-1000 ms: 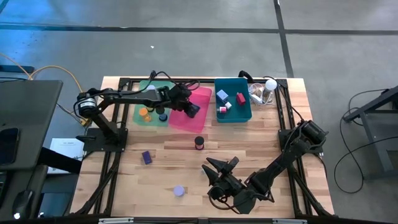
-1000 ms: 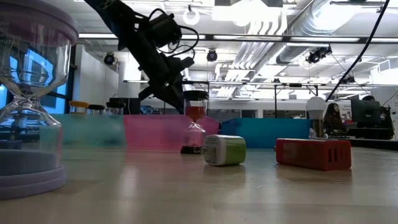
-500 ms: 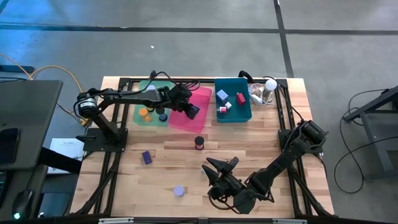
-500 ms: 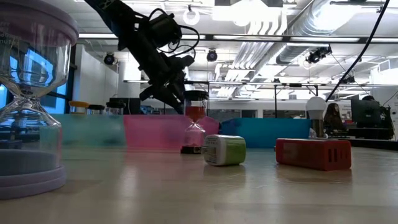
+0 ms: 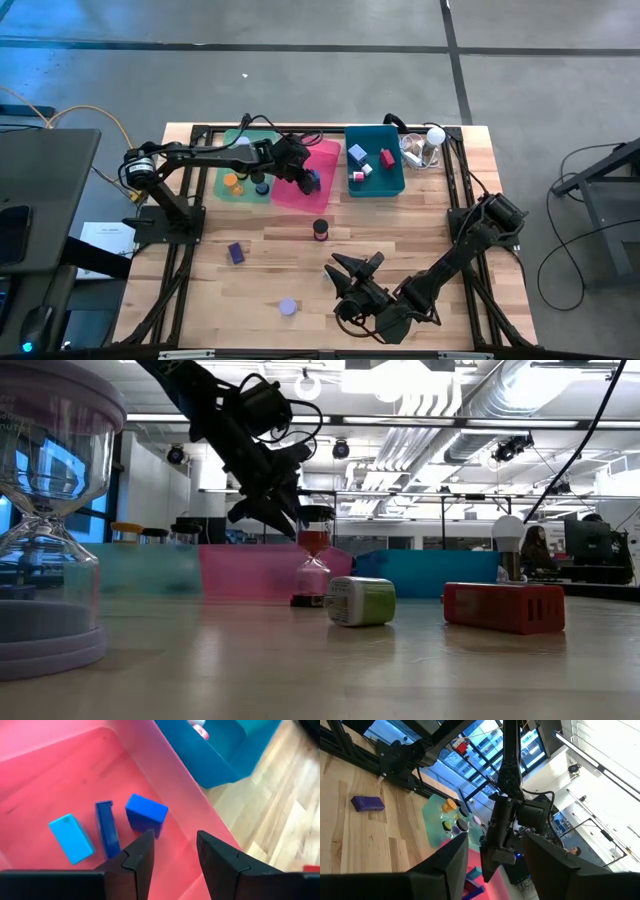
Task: Pick & Place Office items
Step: Put the red charger adapter into the blue bin
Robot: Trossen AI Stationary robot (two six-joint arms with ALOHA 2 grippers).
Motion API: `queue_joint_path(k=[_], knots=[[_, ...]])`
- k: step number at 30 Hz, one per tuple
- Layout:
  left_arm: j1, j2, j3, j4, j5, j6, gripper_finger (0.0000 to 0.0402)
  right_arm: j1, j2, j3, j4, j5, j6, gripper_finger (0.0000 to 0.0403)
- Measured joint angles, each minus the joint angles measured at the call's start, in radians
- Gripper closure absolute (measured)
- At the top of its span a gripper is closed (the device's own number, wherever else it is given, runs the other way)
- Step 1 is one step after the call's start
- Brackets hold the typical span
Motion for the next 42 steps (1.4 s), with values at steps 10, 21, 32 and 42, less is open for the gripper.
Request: queue_joint_path(k=[10,21,32,42], knots=[[0.0,-0.001,0.0,0.002,0.137,0.004,0.0258,0.0,0.0,0.0,0.0,0.0,0.0,0.0227],[-0.031,-0.168,0.001,0.008,0.146,0.068,0.0258,0.0,0.0,0.0,0.001,-0.018,0.026,0.0227],[-0.308,-0.469,0.002,-0.049,0.1,0.101,0.0258,0.012,0.0,0.0,0.008,-0.037,0.159,0.0227],[-0.86,-0.548,0.001,-0.243,-0.416,-0.02,0.0258,0.085,-0.004,0.0,0.062,-0.061,0.26,0.0227]])
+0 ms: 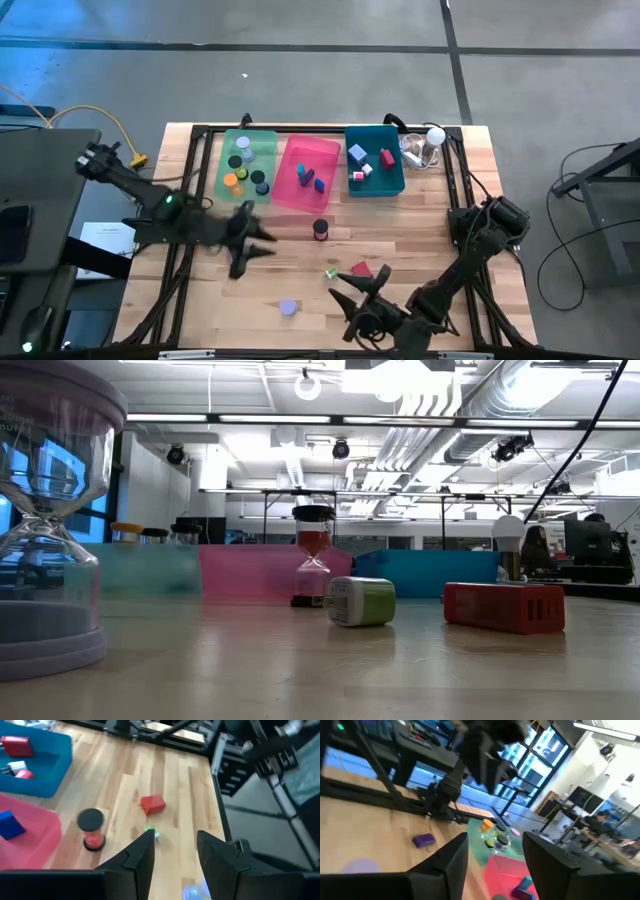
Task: Pick & Place Office items
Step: Put the red charger adapter into the blue bin
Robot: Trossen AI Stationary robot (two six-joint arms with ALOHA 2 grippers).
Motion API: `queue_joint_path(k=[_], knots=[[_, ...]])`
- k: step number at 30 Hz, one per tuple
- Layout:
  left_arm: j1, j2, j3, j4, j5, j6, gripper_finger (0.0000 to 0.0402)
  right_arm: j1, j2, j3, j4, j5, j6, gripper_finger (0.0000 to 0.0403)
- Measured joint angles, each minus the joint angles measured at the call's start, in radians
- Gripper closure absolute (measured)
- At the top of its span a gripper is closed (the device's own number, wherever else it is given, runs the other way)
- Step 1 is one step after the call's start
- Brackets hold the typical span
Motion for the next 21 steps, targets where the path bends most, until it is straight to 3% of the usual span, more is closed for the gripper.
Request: queue_joint_path(k=[4,9,15,21], knots=[[-0.172,0.015,0.0,0.002,-0.139,-0.036,0.0258,0.027,0.0,0.0,0.014,0.009,0.047,0.0227],[-0.306,0.024,0.0,0.001,-0.241,-0.075,0.0258,0.045,0.0,0.0,0.078,0.068,0.078,0.0224],[-0.39,0.024,0.0,-0.003,-0.328,-0.097,0.0258,0.059,-0.002,0.0,0.177,0.216,0.078,0.0174],[-0.414,0.024,0.0,-0.032,-0.374,-0.11,0.0258,0.06,-0.002,0.0,0.189,0.214,0.074,0.0126]])
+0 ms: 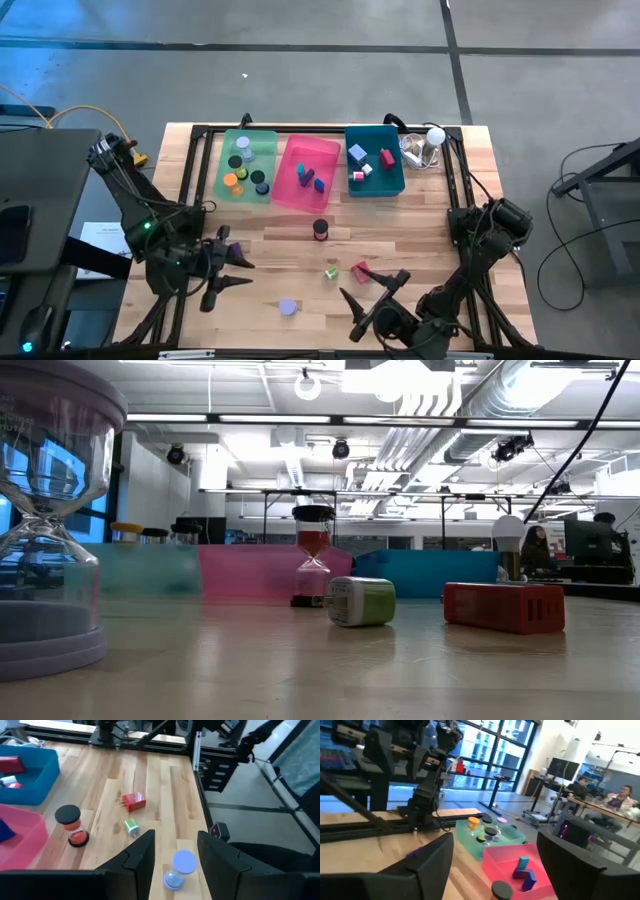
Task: Pick & Place Office items
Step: Put the red charger adapter into the blue bin
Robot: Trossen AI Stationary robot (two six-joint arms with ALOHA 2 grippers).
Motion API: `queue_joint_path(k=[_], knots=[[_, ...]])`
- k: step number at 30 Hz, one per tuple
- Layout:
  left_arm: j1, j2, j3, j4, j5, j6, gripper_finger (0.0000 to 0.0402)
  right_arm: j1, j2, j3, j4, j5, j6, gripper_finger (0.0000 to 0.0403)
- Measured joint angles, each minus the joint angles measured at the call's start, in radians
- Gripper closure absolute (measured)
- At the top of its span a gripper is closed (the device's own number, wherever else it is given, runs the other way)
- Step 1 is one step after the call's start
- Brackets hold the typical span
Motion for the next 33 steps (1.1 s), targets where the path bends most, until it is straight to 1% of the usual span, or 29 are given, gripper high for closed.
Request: queue_joint_path(k=[5,9,15,17,21,24,26,27,29,31,33], knots=[[-0.003,0.01,-0.001,0.0,-0.002,-0.008,0.0258,0.008,0.0,0.0,0.025,0.004,0.036,0.012],[-0.003,0.032,-0.002,0.0,0.001,-0.008,0.0258,0.035,0.0,0.0,0.04,0.004,0.104,0.0124],[-0.003,0.061,-0.002,0.002,0.002,-0.015,0.0258,0.081,0.0,0.0,0.067,-0.011,0.149,0.0124],[-0.003,0.067,-0.002,0.001,0.002,-0.015,0.0258,0.09,0.0,0.0,0.068,-0.072,0.162,0.0123],[-0.002,0.067,-0.002,0.002,0.002,-0.015,0.0258,0.085,0.0,0.0,0.067,-0.26,0.155,0.0125],[-0.002,0.067,-0.002,0.003,0.002,-0.015,0.0258,0.058,-0.003,0.0,0.053,-0.316,0.152,0.0128],[0.0,0.067,-0.002,0.002,0.002,-0.015,0.0258,0.04,-0.017,0.0,-0.012,-0.339,0.177,0.013],[0.003,0.067,-0.002,0.002,0.002,-0.015,0.0258,0.028,-0.024,0.0,-0.058,-0.365,0.208,0.0131],[0.007,0.067,-0.002,0.002,0.002,-0.015,0.0258,0.011,-0.045,0.001,-0.201,-0.449,0.302,0.0131],[0.008,0.067,-0.002,0.002,0.002,-0.015,0.0258,-0.013,-0.072,0.0,-0.364,-0.566,0.463,0.0131],[0.007,0.067,-0.002,0.002,0.002,-0.015,0.0258,-0.04,-0.095,0.001,-0.53,-0.669,0.671,0.0131]])
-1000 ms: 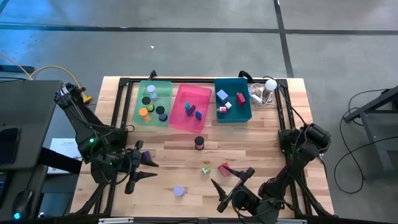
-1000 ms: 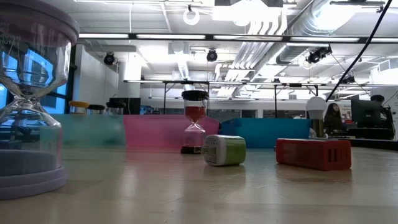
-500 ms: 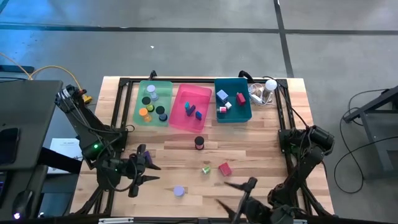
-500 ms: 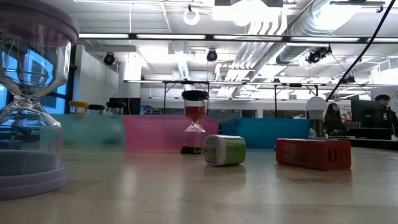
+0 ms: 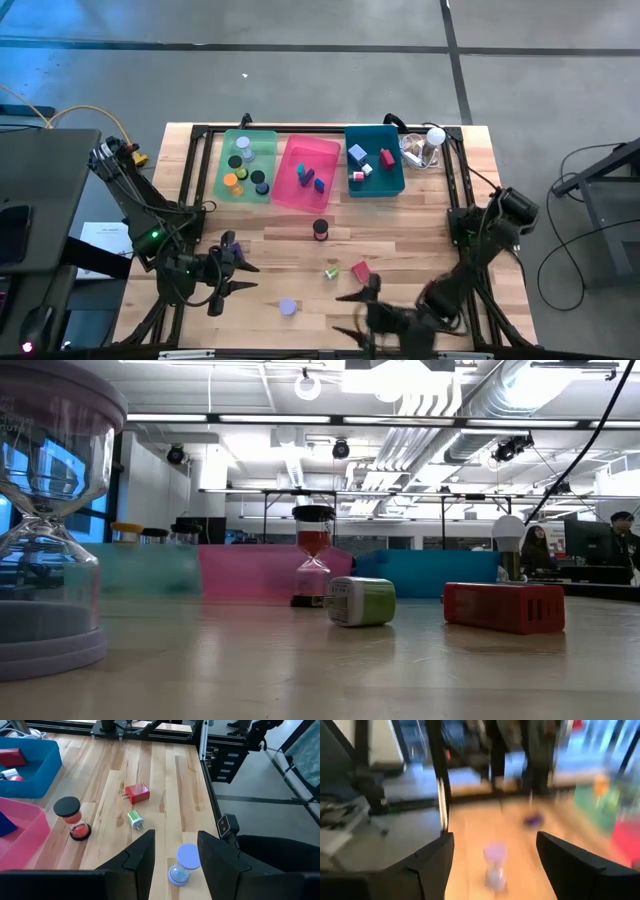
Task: Pick & Place Office items
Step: Put the red charger adapter into the blue bin
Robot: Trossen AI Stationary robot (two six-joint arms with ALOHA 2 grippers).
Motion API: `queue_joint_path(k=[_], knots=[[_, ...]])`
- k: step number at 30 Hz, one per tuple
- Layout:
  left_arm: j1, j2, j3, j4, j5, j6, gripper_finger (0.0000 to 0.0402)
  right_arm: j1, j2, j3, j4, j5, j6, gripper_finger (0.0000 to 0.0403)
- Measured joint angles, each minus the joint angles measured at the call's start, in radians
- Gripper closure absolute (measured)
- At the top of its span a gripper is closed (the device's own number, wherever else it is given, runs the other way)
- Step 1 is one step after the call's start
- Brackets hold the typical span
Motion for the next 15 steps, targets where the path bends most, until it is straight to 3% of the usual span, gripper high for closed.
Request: queue_joint_path(k=[9,11,15], knots=[[0.0,0.0,0.0,-0.001,0.001,0.0,0.0258,-0.129,0.002,-0.001,-0.633,-0.478,0.73,0.0131],[0.0,0.0,0.0,-0.001,0.001,0.0,0.0258,-0.155,0.002,-0.001,-0.714,-0.543,0.797,0.0131],[0.0,0.0,0.0,-0.002,0.001,0.0,0.0258,-0.18,0.002,-0.001,-0.746,-0.54,0.805,0.0131]])
